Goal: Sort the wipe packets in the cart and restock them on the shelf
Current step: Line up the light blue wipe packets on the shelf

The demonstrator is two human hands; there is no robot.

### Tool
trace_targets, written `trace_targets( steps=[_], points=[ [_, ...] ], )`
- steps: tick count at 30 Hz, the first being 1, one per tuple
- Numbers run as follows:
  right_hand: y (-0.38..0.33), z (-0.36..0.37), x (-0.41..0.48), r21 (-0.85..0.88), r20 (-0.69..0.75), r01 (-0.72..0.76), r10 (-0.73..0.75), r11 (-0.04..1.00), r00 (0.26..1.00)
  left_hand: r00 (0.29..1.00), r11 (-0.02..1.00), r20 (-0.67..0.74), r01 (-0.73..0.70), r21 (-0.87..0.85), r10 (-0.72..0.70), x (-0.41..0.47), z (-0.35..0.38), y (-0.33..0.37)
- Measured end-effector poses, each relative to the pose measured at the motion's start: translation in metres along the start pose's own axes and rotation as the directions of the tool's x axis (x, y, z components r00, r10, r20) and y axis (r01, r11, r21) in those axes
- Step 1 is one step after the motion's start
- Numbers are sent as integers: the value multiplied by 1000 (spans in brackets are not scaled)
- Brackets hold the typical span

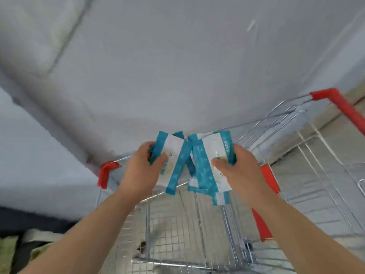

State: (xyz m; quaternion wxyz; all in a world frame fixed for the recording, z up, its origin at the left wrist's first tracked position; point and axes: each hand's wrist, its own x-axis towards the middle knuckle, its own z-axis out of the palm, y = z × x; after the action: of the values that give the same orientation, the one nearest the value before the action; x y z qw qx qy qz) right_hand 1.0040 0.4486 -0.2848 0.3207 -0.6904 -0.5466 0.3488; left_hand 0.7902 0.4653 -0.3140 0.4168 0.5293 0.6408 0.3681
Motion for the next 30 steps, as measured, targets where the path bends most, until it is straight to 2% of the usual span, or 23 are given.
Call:
trace_targets(
  steps=[5, 10, 14, 19, 22, 26, 30],
  points=[
    [-89, -12, -55, 35, 88, 201, -204, 979, 975, 987, 997, -160, -26, -66, 15, -73, -76, 48],
    [-170, -10, -114, 35, 161, 373, -374, 927, 913, 927, 988, -376, -61, -141, 4, -154, -149, 77],
    [-236, 5, -165, 77, 221, 486, -490, 870, 843, 871, 974, -491, -87, -209, -28, -220, -218, 101],
    [-325, 37, -230, 157, 276, 626, -643, 764, 715, 770, 949, -638, -176, -263, -34, -294, -312, 118],
    [-377, 67, -274, 202, 295, 684, -710, 701, 640, 695, 945, -719, -228, -233, -10, -335, -376, 119],
    [-437, 124, -333, 260, 329, 719, -760, 644, 561, 614, 964, -790, -207, -166, -4, -389, -465, 107],
    [-481, 195, -387, 269, 371, 692, -735, 669, 567, 580, 978, -814, -155, -140, -25, -431, -550, 84]
  ],
)
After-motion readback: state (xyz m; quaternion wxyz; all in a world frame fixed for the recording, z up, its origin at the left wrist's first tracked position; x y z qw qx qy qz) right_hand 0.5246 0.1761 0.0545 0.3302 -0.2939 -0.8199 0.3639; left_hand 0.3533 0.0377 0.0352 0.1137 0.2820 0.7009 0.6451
